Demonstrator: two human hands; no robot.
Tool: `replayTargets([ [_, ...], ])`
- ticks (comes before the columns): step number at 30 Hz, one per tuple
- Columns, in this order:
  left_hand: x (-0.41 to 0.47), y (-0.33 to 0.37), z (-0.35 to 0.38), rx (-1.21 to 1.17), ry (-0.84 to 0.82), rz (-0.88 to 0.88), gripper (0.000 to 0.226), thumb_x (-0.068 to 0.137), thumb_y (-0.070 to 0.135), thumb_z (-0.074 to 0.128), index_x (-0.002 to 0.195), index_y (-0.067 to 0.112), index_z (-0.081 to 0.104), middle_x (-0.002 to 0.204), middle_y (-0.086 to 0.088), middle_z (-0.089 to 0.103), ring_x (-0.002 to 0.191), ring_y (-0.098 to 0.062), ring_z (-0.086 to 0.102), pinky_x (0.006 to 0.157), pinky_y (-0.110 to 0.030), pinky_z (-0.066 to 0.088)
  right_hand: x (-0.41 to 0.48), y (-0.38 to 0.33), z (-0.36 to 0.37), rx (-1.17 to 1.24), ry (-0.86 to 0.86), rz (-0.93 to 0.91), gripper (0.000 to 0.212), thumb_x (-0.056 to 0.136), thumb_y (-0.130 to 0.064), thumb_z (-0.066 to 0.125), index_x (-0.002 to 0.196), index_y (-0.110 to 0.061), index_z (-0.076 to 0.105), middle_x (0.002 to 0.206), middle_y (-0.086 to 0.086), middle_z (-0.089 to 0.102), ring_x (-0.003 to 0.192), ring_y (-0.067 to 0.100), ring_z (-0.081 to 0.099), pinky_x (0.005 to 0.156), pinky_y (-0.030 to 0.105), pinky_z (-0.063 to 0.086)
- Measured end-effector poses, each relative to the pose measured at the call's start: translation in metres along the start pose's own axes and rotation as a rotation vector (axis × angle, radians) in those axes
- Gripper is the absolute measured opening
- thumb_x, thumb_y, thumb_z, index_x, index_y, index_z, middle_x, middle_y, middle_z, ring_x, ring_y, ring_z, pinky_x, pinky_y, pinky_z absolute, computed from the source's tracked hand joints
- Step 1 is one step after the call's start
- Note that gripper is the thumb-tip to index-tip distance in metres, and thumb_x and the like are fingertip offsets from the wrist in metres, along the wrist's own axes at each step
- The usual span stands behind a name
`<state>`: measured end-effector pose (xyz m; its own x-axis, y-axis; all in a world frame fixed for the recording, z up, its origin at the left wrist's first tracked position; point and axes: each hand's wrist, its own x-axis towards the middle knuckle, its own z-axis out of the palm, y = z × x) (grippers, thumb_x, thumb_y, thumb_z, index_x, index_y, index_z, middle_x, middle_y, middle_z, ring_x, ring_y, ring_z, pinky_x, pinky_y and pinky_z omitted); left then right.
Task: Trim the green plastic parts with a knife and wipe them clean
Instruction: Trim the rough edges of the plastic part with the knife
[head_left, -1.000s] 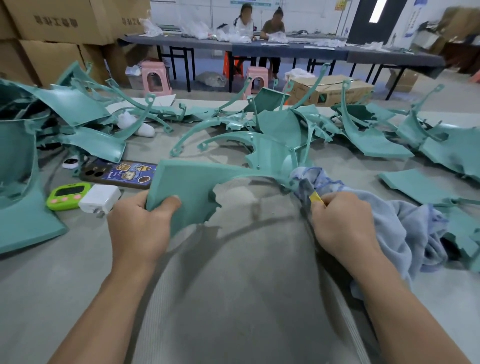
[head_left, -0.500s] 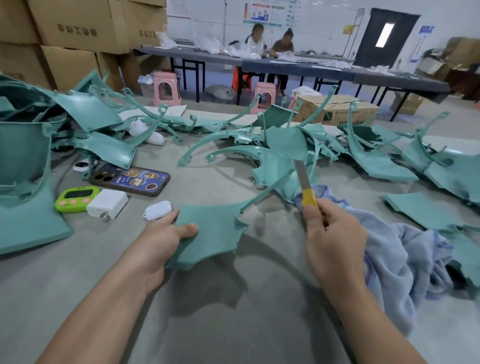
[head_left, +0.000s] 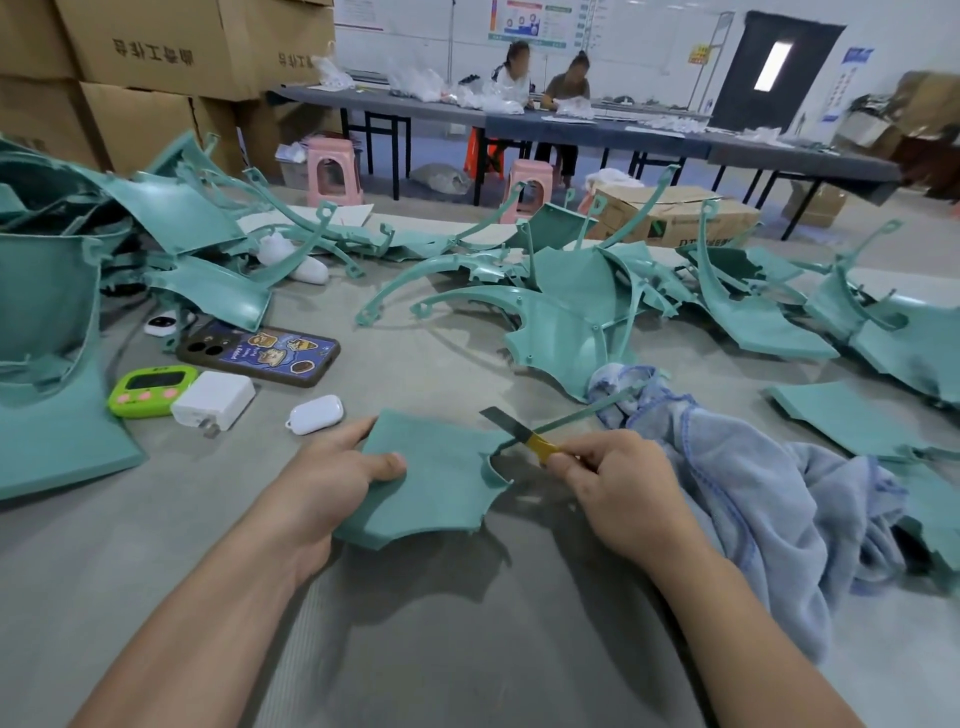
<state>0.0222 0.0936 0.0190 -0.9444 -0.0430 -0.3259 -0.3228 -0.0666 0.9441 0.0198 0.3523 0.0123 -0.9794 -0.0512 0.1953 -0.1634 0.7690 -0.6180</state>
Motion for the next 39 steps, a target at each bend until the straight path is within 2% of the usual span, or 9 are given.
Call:
replayTargets([
  [4, 0.000, -0.001, 0.000, 0.005, 0.014, -0.001, 0.025, 0.093, -0.004, 0.061, 0.101, 0.016, 0.074, 0.085, -0.009, 0.079, 0.062, -0.022, 0.074, 0.046, -0.026, 0.055, -0.001, 0.001, -0.001, 0.011, -0.008, -0.020, 0.009, 0.094, -0.030, 0.066, 0.088, -0.032, 0.073, 0.060, -0.003, 0.061, 0.057, 0.017, 0.055, 0.057, 0.034, 0.047],
  [9, 0.000, -0.001, -0.001, 0.017, 0.028, -0.005, 0.023, 0.093, -0.003, 0.061, 0.100, 0.015, 0.074, 0.084, -0.008, 0.079, 0.062, -0.021, 0.074, 0.044, -0.026, 0.053, 0.000, 0.002, -0.003, 0.052, -0.029, -0.008, 0.013, 0.094, -0.030, 0.068, 0.085, -0.022, 0.074, 0.053, -0.004, 0.053, 0.050, 0.006, 0.043, 0.057, 0.033, 0.045],
  [14, 0.000, 0.000, -0.001, 0.015, 0.033, -0.007, 0.022, 0.093, -0.003, 0.062, 0.099, 0.015, 0.074, 0.083, -0.008, 0.078, 0.060, -0.020, 0.073, 0.044, -0.026, 0.052, -0.003, -0.003, -0.002, -0.021, -0.069, -0.020, 0.017, 0.094, -0.030, 0.068, 0.085, -0.017, 0.073, 0.053, -0.005, 0.053, 0.051, 0.009, 0.046, 0.054, 0.029, 0.043],
  [18, 0.001, -0.001, -0.001, 0.015, 0.047, -0.006, 0.021, 0.093, -0.003, 0.062, 0.098, 0.014, 0.074, 0.080, -0.006, 0.078, 0.057, -0.019, 0.072, 0.042, -0.025, 0.051, -0.001, -0.004, -0.005, -0.194, 0.087, 0.088, 0.025, 0.094, -0.032, 0.062, 0.078, -0.016, 0.071, 0.055, 0.001, 0.060, 0.060, 0.024, 0.057, 0.056, 0.035, 0.041],
  [21, 0.002, -0.001, -0.002, 0.034, 0.052, -0.007, 0.023, 0.091, -0.004, 0.063, 0.098, 0.015, 0.074, 0.082, -0.006, 0.078, 0.060, -0.020, 0.073, 0.047, -0.026, 0.055, 0.002, 0.003, -0.016, -0.279, 0.228, 0.201, 0.040, 0.098, -0.032, 0.057, 0.064, -0.012, 0.053, 0.053, 0.000, 0.054, 0.060, 0.025, 0.052, 0.057, 0.035, 0.033],
  [25, 0.003, -0.001, 0.000, 0.022, 0.071, -0.005, 0.022, 0.091, -0.004, 0.063, 0.096, 0.016, 0.073, 0.078, -0.004, 0.078, 0.056, -0.018, 0.072, 0.043, -0.025, 0.053, 0.000, 0.005, -0.020, -0.243, 0.368, 0.179, 0.036, 0.099, -0.031, 0.057, 0.068, -0.011, 0.057, 0.056, -0.001, 0.056, 0.059, 0.020, 0.050, 0.060, 0.037, 0.034],
  [30, 0.004, -0.002, -0.002, 0.022, 0.086, -0.003, 0.021, 0.092, -0.003, 0.064, 0.095, 0.016, 0.073, 0.075, -0.002, 0.078, 0.054, -0.016, 0.071, 0.042, -0.023, 0.051, -0.007, -0.010, -0.003, -0.102, 0.050, -0.056, 0.025, 0.096, -0.028, 0.063, 0.073, -0.018, 0.065, 0.057, -0.007, 0.057, 0.055, 0.017, 0.052, 0.053, 0.032, 0.043],
  [35, 0.005, -0.002, -0.004, 0.055, 0.115, 0.010, 0.021, 0.091, -0.003, 0.064, 0.094, 0.017, 0.072, 0.075, -0.001, 0.077, 0.056, -0.017, 0.071, 0.045, -0.025, 0.052, 0.001, 0.000, -0.014, -0.371, 0.224, 0.225, 0.032, 0.100, -0.033, 0.052, 0.076, -0.016, 0.065, 0.068, -0.001, 0.064, 0.071, 0.030, 0.057, 0.068, 0.036, 0.043],
  [39, 0.006, -0.003, -0.003, 0.071, 0.122, 0.018, 0.022, 0.090, -0.003, 0.065, 0.093, 0.017, 0.072, 0.075, 0.000, 0.077, 0.057, -0.017, 0.071, 0.047, -0.025, 0.053, -0.006, -0.004, -0.013, -0.234, 0.259, 0.139, 0.032, 0.097, -0.030, 0.056, 0.071, -0.012, 0.060, 0.058, 0.000, 0.056, 0.063, 0.027, 0.052, 0.059, 0.038, 0.034],
])
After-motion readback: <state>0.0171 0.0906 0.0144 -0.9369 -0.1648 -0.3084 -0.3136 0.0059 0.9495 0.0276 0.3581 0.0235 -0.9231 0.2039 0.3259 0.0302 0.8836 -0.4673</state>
